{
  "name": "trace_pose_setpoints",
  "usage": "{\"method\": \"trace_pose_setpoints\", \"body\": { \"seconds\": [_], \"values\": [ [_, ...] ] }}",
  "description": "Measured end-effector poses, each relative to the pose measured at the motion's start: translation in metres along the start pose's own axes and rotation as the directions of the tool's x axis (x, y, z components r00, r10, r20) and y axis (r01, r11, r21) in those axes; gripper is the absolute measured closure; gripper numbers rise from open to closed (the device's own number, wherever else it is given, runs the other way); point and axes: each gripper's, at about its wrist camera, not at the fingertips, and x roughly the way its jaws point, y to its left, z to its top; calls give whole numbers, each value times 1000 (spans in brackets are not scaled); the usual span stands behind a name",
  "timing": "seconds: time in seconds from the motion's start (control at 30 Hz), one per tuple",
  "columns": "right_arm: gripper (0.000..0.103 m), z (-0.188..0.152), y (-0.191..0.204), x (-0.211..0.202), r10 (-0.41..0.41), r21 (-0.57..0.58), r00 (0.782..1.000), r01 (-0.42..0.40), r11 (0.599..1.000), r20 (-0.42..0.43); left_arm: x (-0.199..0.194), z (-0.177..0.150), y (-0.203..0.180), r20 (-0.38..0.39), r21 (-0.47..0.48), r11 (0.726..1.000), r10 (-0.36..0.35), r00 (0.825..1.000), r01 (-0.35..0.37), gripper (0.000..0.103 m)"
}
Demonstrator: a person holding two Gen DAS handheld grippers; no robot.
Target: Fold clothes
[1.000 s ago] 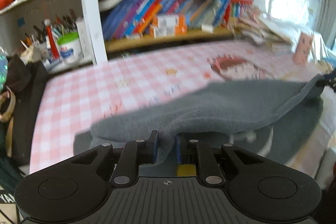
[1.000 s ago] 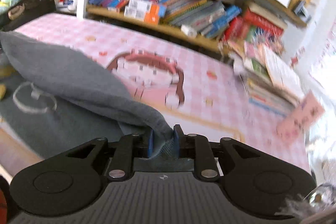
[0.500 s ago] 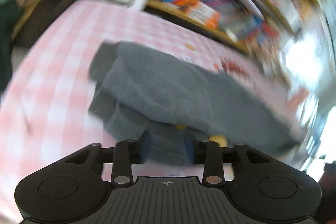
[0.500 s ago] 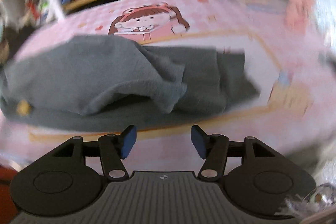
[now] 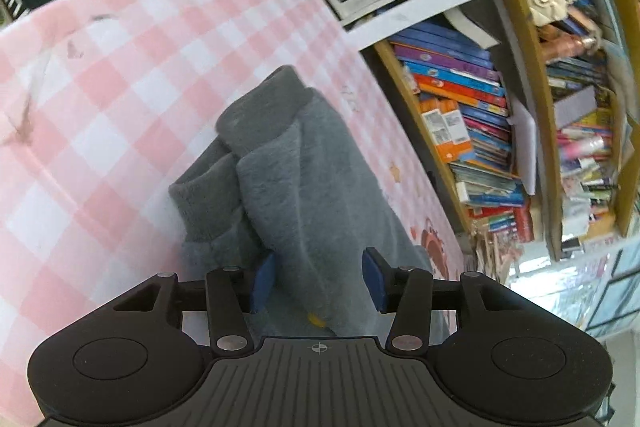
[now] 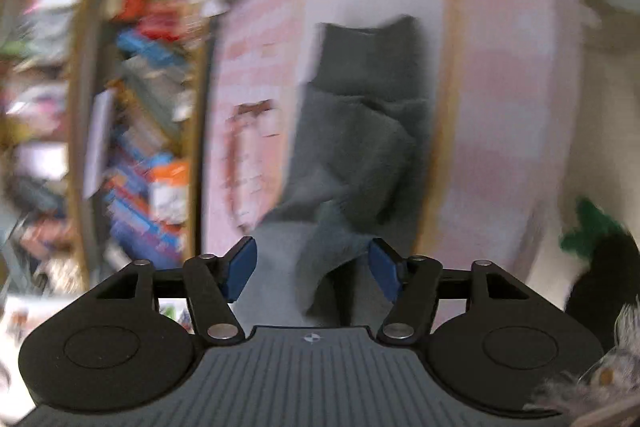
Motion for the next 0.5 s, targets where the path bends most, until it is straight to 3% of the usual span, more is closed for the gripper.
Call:
{"method": "trace_pose_setpoints", "body": {
  "seconds": [0.03,0.07,0.13,0.17,0.23,0.33,0.37,0.43,0.5],
  "values": [
    [71,3,2,5,-41,4,999,41,999,1,1,0,1,-2,-7,1000,2,1000,-2,56],
    [85,6,8,7,-72,-27,997,72,997,5,1,0,1,-2,-11,1000,5,1000,-5,56],
    [89,8,32,4,-70,-153,997,73,985,27,3,1,1,-3,-16,1000,13,1000,-13,56],
    [90,6,51,-4,-13,-258,999,23,966,43,3,1,0,-3,-15,1000,18,1000,-18,56],
    [92,0,83,-26,109,-435,991,-64,898,79,3,1,-2,-3,-9,1000,27,1000,-27,56],
    [92,-6,121,-56,271,-640,956,-139,756,114,4,0,-3,-4,-12,999,39,999,-39,56],
    [92,0,117,-52,233,-635,963,-95,766,137,4,0,-3,-4,-16,999,41,999,-41,56],
    [92,21,96,-28,66,-571,984,42,820,167,5,-1,-2,-1,-30,999,40,999,-40,56],
    [92,42,64,2,-139,-472,979,194,860,150,6,0,-1,1,-52,998,39,999,-39,56]
  ]
}}
